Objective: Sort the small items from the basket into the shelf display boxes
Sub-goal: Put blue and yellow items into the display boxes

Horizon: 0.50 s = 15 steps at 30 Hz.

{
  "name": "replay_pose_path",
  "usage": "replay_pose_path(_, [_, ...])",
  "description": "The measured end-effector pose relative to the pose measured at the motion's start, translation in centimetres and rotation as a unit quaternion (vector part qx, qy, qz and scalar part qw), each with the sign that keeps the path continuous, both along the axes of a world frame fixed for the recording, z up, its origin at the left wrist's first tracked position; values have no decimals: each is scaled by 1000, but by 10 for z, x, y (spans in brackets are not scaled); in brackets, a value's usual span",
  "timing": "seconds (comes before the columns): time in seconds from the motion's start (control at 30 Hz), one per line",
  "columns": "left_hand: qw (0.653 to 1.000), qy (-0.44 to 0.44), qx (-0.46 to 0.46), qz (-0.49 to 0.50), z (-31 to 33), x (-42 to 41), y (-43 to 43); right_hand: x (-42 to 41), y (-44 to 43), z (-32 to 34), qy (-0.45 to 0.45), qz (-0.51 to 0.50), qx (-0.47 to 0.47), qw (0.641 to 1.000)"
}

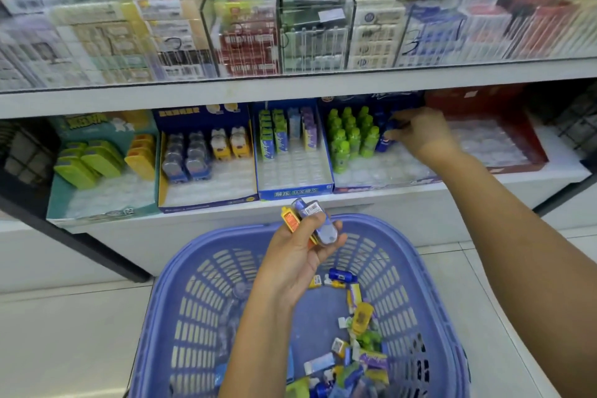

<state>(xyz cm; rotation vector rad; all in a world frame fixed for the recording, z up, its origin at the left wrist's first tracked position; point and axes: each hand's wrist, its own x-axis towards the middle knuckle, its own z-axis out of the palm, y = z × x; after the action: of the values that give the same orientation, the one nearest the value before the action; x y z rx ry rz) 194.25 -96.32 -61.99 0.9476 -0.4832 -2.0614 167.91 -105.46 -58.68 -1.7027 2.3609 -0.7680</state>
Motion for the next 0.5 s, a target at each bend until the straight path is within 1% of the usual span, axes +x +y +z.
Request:
replay_pose_path(0.03, [1000, -1, -4, -5, 0, -1, 0, -1, 0, 1, 4, 0, 12, 1000])
replay_pose_path(0.13, [1000, 2, -10, -14, -1, -2, 2, 2, 0, 1, 75, 32, 48, 996])
replay_pose_path(0.17, [1000, 3, -11, -17, -2, -2, 2, 4, 1, 1, 86, 33, 51, 994])
replay_pose_path(0.37, [999, 32, 1, -14, -1, 0, 2, 8, -2, 7, 43, -5, 67, 997])
replay_pose_path(0.43, [999, 51, 16, -1, 1, 0, 3, 13, -1, 13, 47, -11, 81, 996])
replay_pose_path(0.5, [997, 68, 31, 16, 1, 1, 3, 24, 7, 20, 41, -27, 49, 998])
